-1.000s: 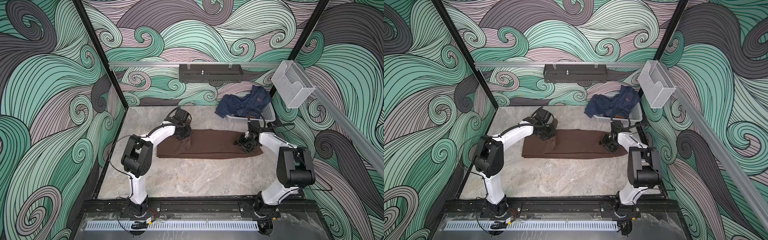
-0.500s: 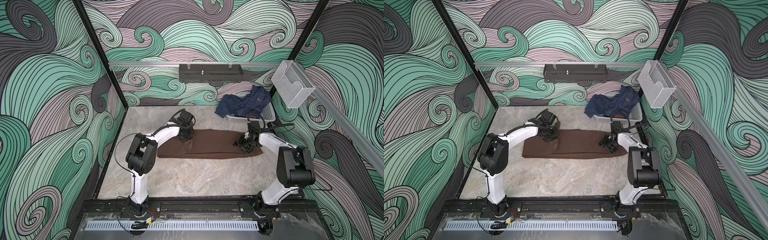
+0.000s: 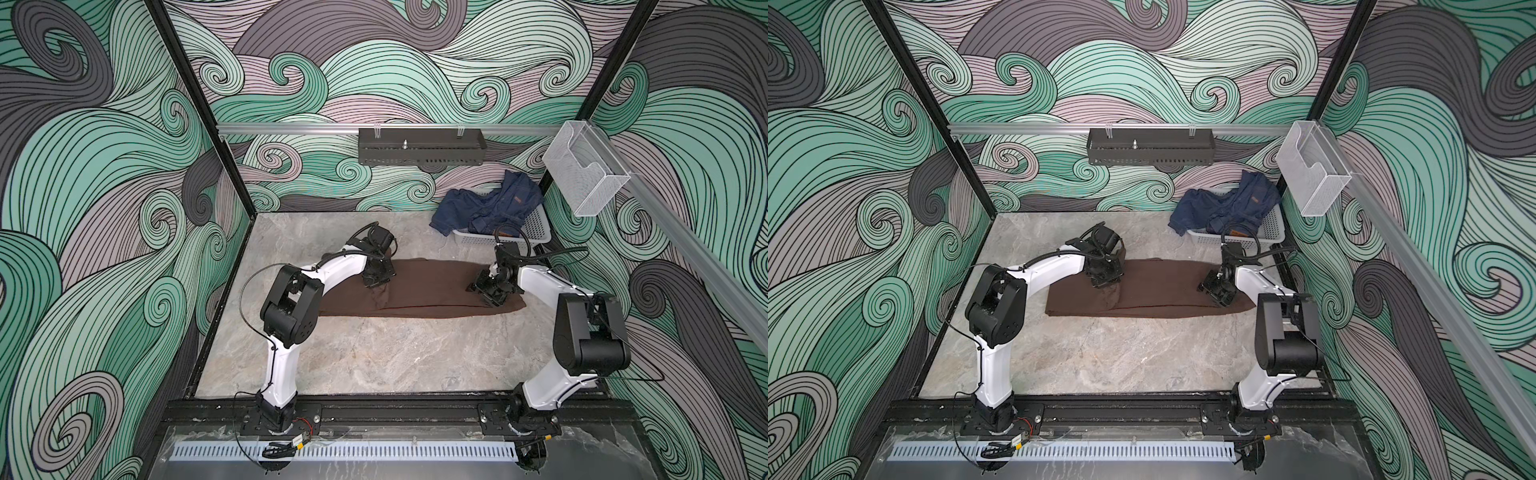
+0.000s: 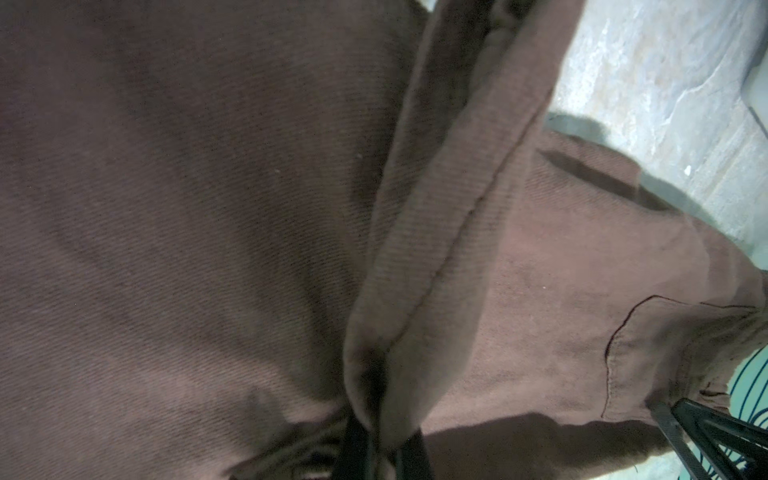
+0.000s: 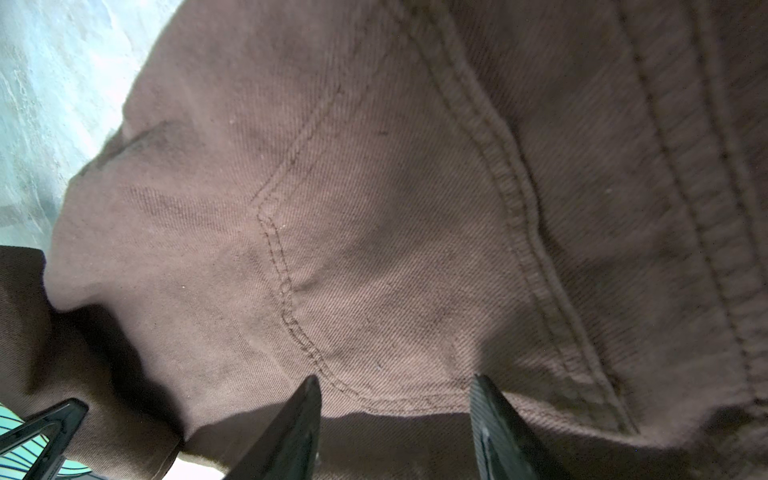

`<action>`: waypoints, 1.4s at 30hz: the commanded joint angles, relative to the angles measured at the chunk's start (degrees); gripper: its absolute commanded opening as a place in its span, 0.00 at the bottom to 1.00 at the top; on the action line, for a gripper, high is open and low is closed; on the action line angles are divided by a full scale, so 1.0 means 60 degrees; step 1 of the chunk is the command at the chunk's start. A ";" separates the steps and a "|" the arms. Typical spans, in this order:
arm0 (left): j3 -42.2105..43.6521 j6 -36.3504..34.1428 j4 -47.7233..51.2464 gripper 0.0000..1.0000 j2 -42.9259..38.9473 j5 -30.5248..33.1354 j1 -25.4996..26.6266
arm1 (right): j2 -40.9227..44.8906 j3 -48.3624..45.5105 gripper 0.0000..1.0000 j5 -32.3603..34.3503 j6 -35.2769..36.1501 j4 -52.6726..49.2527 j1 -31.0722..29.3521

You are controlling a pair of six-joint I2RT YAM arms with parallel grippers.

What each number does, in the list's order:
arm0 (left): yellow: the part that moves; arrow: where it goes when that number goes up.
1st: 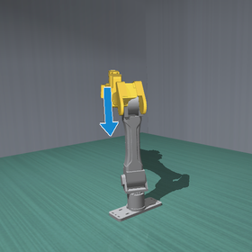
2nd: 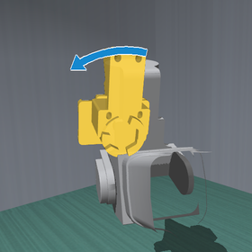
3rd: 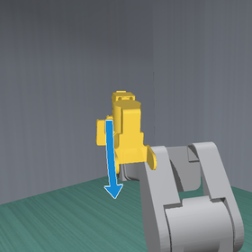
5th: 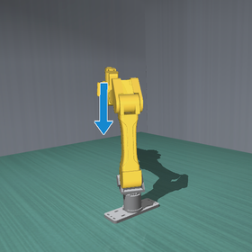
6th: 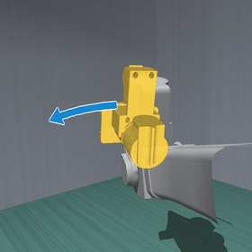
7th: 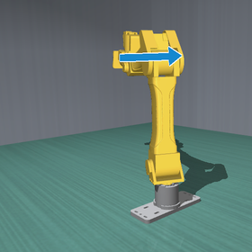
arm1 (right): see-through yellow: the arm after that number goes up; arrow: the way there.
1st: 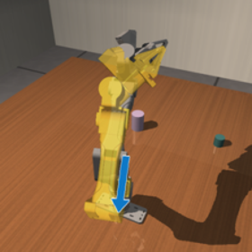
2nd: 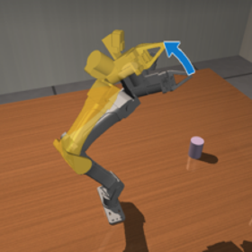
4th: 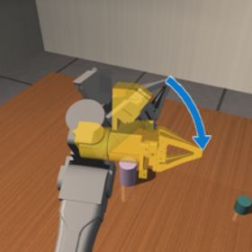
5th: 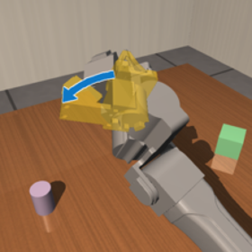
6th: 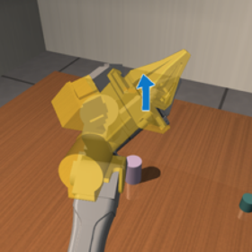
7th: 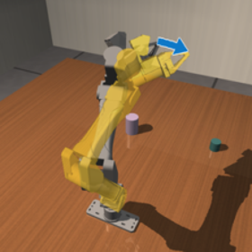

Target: Fold and stack the trousers

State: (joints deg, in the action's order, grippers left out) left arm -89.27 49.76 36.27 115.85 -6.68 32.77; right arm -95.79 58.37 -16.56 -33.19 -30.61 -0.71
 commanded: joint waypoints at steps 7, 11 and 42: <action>-0.0510 0.0159 0.0171 0.05 0.0276 -0.0365 0.0280 | 0.0043 -0.0113 0.59 0.0030 0.0000 -0.0081 0.0031; -0.0529 0.0175 0.0179 0.24 0.0249 -0.0439 0.0302 | 0.0110 -0.0070 0.59 0.0072 0.0009 -0.0096 0.0030; 0.3221 -0.2736 0.0444 0.40 -0.3045 -0.2578 -0.4570 | -0.3415 0.6581 0.48 0.0771 -0.0619 -0.1388 -0.5653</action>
State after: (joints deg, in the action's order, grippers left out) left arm -69.65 37.21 37.80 96.20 -17.15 6.13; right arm -111.70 93.76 -13.30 -35.22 -36.32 -32.88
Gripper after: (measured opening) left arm 0.414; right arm 0.489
